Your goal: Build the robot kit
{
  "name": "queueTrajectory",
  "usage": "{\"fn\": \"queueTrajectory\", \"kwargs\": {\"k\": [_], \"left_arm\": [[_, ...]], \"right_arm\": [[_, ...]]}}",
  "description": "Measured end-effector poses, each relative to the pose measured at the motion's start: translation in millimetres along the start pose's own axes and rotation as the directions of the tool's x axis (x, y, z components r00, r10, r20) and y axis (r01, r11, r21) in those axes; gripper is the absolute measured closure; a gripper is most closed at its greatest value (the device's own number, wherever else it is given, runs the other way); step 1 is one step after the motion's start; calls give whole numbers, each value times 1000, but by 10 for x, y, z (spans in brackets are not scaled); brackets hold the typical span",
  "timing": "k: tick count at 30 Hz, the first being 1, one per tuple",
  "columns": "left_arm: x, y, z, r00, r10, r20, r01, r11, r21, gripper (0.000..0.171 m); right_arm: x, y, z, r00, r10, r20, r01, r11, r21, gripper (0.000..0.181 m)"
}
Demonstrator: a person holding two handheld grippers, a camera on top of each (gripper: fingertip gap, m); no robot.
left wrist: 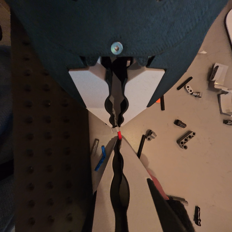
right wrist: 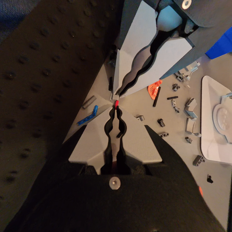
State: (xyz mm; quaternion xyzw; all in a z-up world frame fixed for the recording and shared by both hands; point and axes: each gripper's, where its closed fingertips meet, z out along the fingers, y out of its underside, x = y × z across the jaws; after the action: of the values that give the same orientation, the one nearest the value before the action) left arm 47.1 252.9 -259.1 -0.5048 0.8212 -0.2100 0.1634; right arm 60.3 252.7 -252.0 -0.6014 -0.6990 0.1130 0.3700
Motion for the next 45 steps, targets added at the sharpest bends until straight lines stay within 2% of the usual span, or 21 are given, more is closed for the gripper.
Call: {"fn": "queueTrajectory", "kwargs": {"k": [13,17,22,27,30,32,35,40,43,45], "left_arm": [[9,-32,15,987,91,135,-86,995,-43,168],[35,-86,50,983,106,152,-101,994,-37,168],[25,-59,40,983,89,163,-85,996,-29,170],[21,-53,35,983,83,162,-82,997,-13,170],[20,-59,38,983,82,161,-83,997,-1,170],[18,-70,44,984,81,160,-82,997,6,170],[13,-92,58,985,81,152,-84,996,14,170],[4,-116,73,986,73,150,-79,996,29,170],[5,-119,73,986,66,153,-72,997,34,170],[6,-119,74,986,64,154,-71,997,38,170]], "right_arm": [[-27,-132,-38,990,100,97,-108,991,82,181],[-70,-81,-2,988,101,114,-108,993,57,181],[-32,5,-129,971,189,147,-200,978,62,181],[-78,150,-332,963,227,142,-231,973,6,181],[-179,278,-586,944,294,149,-289,956,-55,167],[-266,417,-756,926,358,116,-346,931,-115,160],[-343,634,-969,881,472,-9,-468,870,-156,163],[-570,1040,-1210,716,663,-218,-697,694,-177,160],[-650,1044,-1250,645,715,-270,-760,637,-128,156],[-709,1008,-1245,647,713,-269,-758,640,-126,156]]}}
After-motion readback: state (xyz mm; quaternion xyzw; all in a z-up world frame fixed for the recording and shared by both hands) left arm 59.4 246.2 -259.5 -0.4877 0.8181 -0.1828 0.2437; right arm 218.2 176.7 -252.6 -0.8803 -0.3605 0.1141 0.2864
